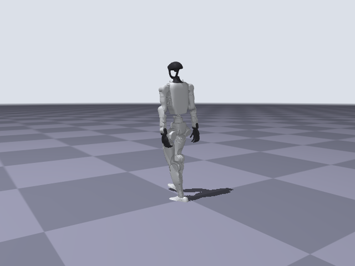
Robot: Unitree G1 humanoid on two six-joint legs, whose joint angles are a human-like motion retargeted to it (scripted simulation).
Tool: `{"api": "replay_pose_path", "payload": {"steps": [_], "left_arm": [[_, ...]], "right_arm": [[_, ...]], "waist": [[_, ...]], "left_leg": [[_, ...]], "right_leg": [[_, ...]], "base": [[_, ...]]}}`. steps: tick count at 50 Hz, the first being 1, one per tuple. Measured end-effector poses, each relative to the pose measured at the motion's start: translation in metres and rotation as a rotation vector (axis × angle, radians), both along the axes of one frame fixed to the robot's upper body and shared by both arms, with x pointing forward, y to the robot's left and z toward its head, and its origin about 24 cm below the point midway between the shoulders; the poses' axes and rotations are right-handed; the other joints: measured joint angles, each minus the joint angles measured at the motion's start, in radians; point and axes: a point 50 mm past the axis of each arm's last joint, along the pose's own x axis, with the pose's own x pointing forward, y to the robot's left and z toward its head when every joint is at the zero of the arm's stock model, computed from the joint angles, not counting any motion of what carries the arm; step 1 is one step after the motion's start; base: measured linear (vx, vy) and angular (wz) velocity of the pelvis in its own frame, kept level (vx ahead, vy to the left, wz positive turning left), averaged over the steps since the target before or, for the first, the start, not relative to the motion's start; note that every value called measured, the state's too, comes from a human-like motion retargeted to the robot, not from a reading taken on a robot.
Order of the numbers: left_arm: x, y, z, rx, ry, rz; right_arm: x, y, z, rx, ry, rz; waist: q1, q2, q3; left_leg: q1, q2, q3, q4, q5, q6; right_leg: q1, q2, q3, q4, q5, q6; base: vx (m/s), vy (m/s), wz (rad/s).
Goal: Upper body actions
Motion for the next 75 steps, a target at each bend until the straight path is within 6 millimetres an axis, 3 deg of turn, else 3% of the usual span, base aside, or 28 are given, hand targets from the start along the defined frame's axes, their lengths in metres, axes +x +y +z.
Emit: {"api": "replay_pose_path", "payload": {"steps": [5,8,13,17,22,27,33,36,41,44,45,48,53,58,60,63,66,69,72,75], "left_arm": [[-0.031,-0.005,0.002,0.051,0.080,0.067],[-0.048,-0.009,0.005,0.000,0.135,0.089],[-0.064,-0.008,0.010,-0.050,0.197,0.095],[-0.062,-0.008,0.009,-0.028,0.198,0.138],[-0.030,-0.013,0.002,-0.015,0.108,0.197],[0.010,-0.011,-0.001,-0.059,-0.022,0.117],[0.032,-0.005,-0.002,-0.034,-0.116,0.071],[0.026,-0.003,-0.002,-0.031,-0.096,0.081],[-0.009,-0.002,0.000,-0.026,0.022,0.102],[-0.020,-0.001,0.001,0.005,0.066,0.122],[-0.021,0.000,0.001,0.017,0.068,0.125],[-0.018,0.005,0.001,0.037,0.036,0.124],[-0.007,0.013,0.000,0.063,-0.021,0.101],[0.002,0.014,0.000,0.059,-0.061,0.139],[-0.007,0.011,0.000,0.053,-0.048,0.179],[-0.034,-0.005,0.001,0.001,0.041,0.265],[-0.063,-0.025,0.006,-0.045,0.139,0.368],[-0.079,-0.038,0.010,-0.075,0.204,0.415],[-0.082,-0.037,0.011,-0.067,0.231,0.403],[-0.078,-0.025,0.010,-0.029,0.213,0.363]], "right_arm": [[0.025,0.008,-0.001,0.024,-0.073,0.127],[0.032,0.012,-0.001,0.040,-0.096,0.194],[0.040,0.017,-0.001,0.057,-0.105,0.309],[0.043,0.019,-0.001,0.068,-0.086,0.391],[0.051,0.016,0.000,0.044,-0.131,0.403],[0.029,0.006,0.000,0.016,-0.056,0.360],[-0.004,-0.003,0.001,-0.006,0.076,0.295],[-0.011,-0.006,0.002,-0.017,0.104,0.301],[-0.026,-0.015,0.005,-0.041,0.158,0.277],[-0.029,-0.024,0.007,-0.054,0.176,0.214],[-0.030,-0.027,0.008,-0.061,0.175,0.187],[-0.031,-0.039,0.011,-0.095,0.181,0.129],[-0.025,-0.054,0.015,-0.156,0.169,0.113],[0.011,-0.050,0.012,-0.157,0.079,0.232],[0.030,-0.043,0.010,-0.144,0.018,0.288],[0.057,-0.027,0.008,-0.095,-0.063,0.378],[0.072,-0.012,0.007,-0.066,-0.105,0.446],[0.074,-0.003,0.006,-0.035,-0.109,0.497],[0.064,0.001,0.004,-0.017,-0.082,0.516],[0.041,-0.004,0.002,-0.018,-0.019,0.491]], "waist": [[0.079,0.016,-0.054],[0.105,0.011,-0.082],[0.201,-0.024,-0.115],[0.232,-0.035,-0.187],[0.161,0.004,-0.127],[0.144,0.022,-0.116],[0.144,0.039,-0.117],[0.111,0.053,-0.125],[0.061,0.083,-0.158],[0.023,0.048,-0.168],[0.024,0.026,-0.160],[0.097,0.021,-0.102],[0.245,0.015,0.033],[0.483,-0.076,0.266],[0.557,-0.103,0.366],[0.614,-0.138,0.456],[0.615,-0.181,0.470],[0.572,-0.196,0.425],[0.511,-0.177,0.341],[0.456,-0.129,0.252]], "left_leg": [[-0.035,0.013,0.080,-0.005,-0.013,-0.016],[-0.043,0.001,0.101,-0.009,-0.018,-0.025],[-0.027,-0.035,0.183,-0.046,-0.028,-0.043],[-0.089,-0.028,0.231,-0.065,-0.017,-0.064],[-0.086,0.001,0.172,-0.062,0.007,-0.068],[-0.080,0.016,0.141,-0.070,0.023,-0.084],[-0.067,0.048,0.145,-0.073,0.024,-0.115],[-0.062,0.066,0.142,-0.071,0.021,-0.131],[-0.063,0.102,0.158,-0.014,-0.003,-0.150],[-0.163,0.120,0.158,0.228,-0.051,-0.099],[-0.210,0.115,0.172,0.334,-0.076,-0.072],[-0.320,0.105,0.167,0.311,-0.063,-0.140],[-0.642,0.131,0.115,0.170,-0.096,-0.150],[-0.883,0.243,0.088,0.101,-0.059,-0.094],[-0.902,0.283,0.091,0.028,-0.017,-0.077],[-0.880,0.340,0.126,-0.074,0.011,-0.079],[-0.828,0.369,0.134,-0.129,0.037,-0.079],[-0.778,0.365,0.115,-0.131,0.043,-0.075],[-0.719,0.339,0.114,-0.105,0.040,-0.081],[-0.626,0.308,0.105,-0.036,0.034,-0.096]], "right_leg": [[0.174,0.063,0.020,0.054,0.094,-0.112],[0.273,0.056,-0.021,-0.013,-0.052,-0.098],[0.288,0.044,0.007,-0.158,-0.059,-0.051],[0.176,0.050,0.082,-0.124,-0.062,-0.074],[0.206,0.071,0.014,-0.119,-0.067,-0.098],[0.223,0.089,0.000,-0.131,-0.062,-0.120],[0.232,0.121,0.008,-0.138,-0.053,-0.149],[0.239,0.146,0.019,-0.140,-0.057,-0.170],[0.248,0.190,0.081,-0.126,-0.069,-0.200],[0.257,0.135,0.087,-0.115,-0.080,-0.209],[0.267,0.109,0.094,-0.109,-0.080,-0.209],[0.313,0.122,0.105,-0.108,-0.067,-0.225],[0.386,0.128,0.090,-0.076,-0.077,-0.256],[0.425,0.073,0.216,0.068,-0.104,-0.313],[0.467,0.035,0.269,0.122,-0.129,-0.318],[0.487,-0.022,0.318,0.202,-0.160,-0.325],[0.473,-0.052,0.367,0.257,-0.185,-0.333],[0.455,-0.045,0.384,0.251,-0.185,-0.331],[0.433,-0.007,0.372,0.211,-0.173,-0.324],[0.421,0.046,0.334,0.153,-0.152,-0.318]], "base": [[0.00,-0.06,-0.84],[0.02,-0.08,-0.43],[-0.03,-0.12,-0.81],[-0.06,-0.14,-0.53],[-0.12,-0.21,0.54],[-0.04,-0.15,0.31],[-0.03,-0.22,-0.02],[-0.01,-0.23,0.05],[0.06,-0.25,-0.06],[-0.04,-0.20,0.42],[-0.01,-0.06,-0.25],[-0.07,-0.07,-0.65],[-0.08,-0.10,-0.49],[-0.20,-0.17,-1.58],[0.00,-0.12,-1.71],[0.05,-0.04,-1.42],[0.07,0.01,-0.93],[0.02,0.01,-0.02],[0.02,0.00,0.65],[0.05,0.01,0.84]]}}
